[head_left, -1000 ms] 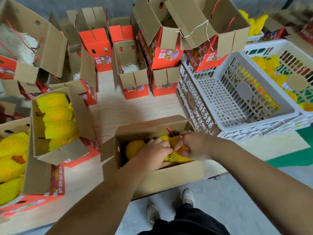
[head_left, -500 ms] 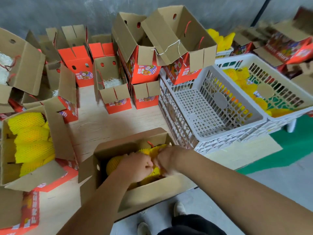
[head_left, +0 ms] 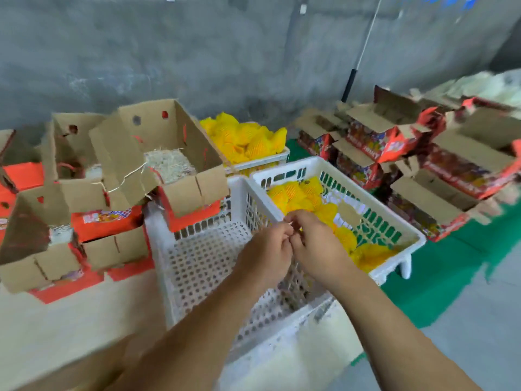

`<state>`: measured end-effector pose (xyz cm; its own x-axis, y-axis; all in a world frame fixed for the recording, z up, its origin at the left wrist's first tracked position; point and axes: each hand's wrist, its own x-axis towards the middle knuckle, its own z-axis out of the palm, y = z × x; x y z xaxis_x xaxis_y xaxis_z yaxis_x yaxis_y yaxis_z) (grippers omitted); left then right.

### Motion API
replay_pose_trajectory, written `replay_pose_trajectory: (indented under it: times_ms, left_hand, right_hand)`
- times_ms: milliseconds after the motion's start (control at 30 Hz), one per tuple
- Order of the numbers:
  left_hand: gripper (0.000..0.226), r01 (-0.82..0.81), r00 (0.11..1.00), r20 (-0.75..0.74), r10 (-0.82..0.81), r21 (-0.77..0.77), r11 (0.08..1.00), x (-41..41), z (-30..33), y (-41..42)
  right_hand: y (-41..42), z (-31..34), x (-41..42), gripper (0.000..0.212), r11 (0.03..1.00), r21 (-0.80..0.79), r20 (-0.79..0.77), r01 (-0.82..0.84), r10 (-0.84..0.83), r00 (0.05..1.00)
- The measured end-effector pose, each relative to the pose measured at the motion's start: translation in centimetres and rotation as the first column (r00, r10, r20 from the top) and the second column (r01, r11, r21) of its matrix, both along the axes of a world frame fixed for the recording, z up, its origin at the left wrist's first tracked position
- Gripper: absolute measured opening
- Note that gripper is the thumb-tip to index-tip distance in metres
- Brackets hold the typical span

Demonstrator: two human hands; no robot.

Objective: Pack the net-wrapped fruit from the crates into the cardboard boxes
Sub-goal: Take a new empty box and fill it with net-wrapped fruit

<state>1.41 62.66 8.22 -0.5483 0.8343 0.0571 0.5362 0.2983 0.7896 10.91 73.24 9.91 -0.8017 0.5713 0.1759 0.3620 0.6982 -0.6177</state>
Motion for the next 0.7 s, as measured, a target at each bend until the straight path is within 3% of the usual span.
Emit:
replay_pose_trajectory:
  times_ms: [167,267,367,467,567,633,700]
  left_hand:
    - [0.022,-0.065,0.993,-0.103,0.055,-0.096,0.993,-0.6,-2.4,14.3]
    - [0.024,-0.11,0.967,-0.242,0.074,-0.14,0.984,-2.3,-4.0,19.2]
    - [0.022,-0.144,0.926,-0.375,0.036,-0.264,0.954,-4.1,-5.8,22.1]
    - [0.022,-0.168,0.917,-0.399,0.022,-0.335,0.927,-5.4,-7.6,23.4]
    - [0.023,-0.161,0.928,-0.371,0.012,-0.373,0.914,-5.7,-8.0,23.8]
    - [0.022,-0.158,0.939,-0.344,0.027,-0.36,0.92,-5.8,-7.8,23.9]
    - [0.02,-0.164,0.946,-0.32,0.05,-0.341,0.926,-6.0,-7.4,23.9]
  right_hand:
    - [14.7,-3.6,-0.4,0.033,0.997,-0.055,0.163,0.058,-0.048,0.985]
    - [20.9,-6.3,-1.6,0.049,0.992,-0.099,0.328,0.08,-0.043,0.944]
    - [24.8,-9.4,-3.4,0.064,0.99,-0.138,0.496,0.022,0.05,0.867]
    - [26.6,-12.7,-5.3,0.078,0.985,-0.149,0.661,-0.084,0.163,0.733]
    - [25.4,-15.2,-6.7,0.06,0.974,-0.182,0.762,-0.133,0.225,0.607]
    - [24.5,-15.4,-7.1,0.042,0.997,-0.058,0.735,-0.055,0.08,0.673]
    - [24.4,-15.7,-8.0,0.042,0.995,-0.068,0.713,-0.076,0.102,0.694]
